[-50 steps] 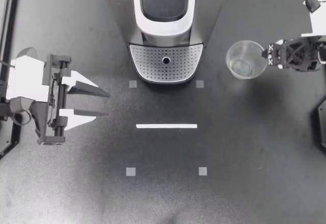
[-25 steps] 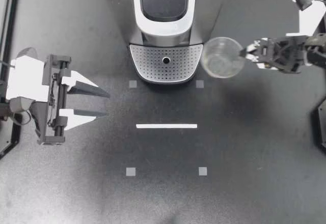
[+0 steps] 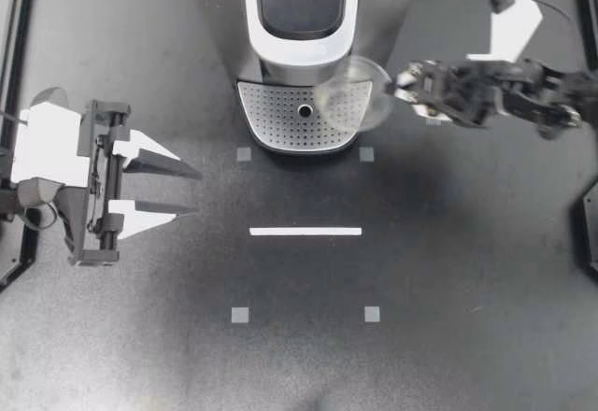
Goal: Place the coffee capsule inside the capsule container, then place the cup onto the center of the cup tray, then push the 'Hot Water' and 'Travel Mug' buttons.
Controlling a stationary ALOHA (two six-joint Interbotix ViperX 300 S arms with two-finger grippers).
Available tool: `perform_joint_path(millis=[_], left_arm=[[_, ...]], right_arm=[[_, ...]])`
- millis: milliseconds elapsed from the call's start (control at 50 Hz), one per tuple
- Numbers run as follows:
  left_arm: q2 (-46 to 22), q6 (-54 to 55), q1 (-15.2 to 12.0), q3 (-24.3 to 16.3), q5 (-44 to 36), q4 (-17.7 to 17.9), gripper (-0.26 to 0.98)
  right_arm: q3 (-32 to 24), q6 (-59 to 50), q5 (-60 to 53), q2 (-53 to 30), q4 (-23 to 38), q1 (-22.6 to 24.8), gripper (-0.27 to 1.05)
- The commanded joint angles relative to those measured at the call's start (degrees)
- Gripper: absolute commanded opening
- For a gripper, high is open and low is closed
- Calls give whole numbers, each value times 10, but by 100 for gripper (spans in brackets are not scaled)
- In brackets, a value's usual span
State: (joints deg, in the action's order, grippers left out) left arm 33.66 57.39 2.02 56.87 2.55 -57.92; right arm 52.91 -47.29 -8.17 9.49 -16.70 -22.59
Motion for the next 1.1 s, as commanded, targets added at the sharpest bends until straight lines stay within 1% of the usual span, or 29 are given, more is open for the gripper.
perform_joint_path(millis=[0, 280, 800, 960, 1080], left_arm=[[5, 0, -2, -5, -3, 1, 42], [9, 0, -2, 3, -3, 1, 42], [36, 0, -2, 12, -3, 1, 42], [37, 0, -2, 13, -3, 1, 42], [37, 0, -2, 13, -3, 1, 42]], right_arm=[[-26, 1, -8, -8, 2, 3, 4], [-67, 1, -8, -49, 3, 14, 4], [-97, 1, 18, -83, 3, 18, 5], [-101, 2, 20, -87, 4, 18, 10], [-101, 2, 23, -87, 8, 18, 21]])
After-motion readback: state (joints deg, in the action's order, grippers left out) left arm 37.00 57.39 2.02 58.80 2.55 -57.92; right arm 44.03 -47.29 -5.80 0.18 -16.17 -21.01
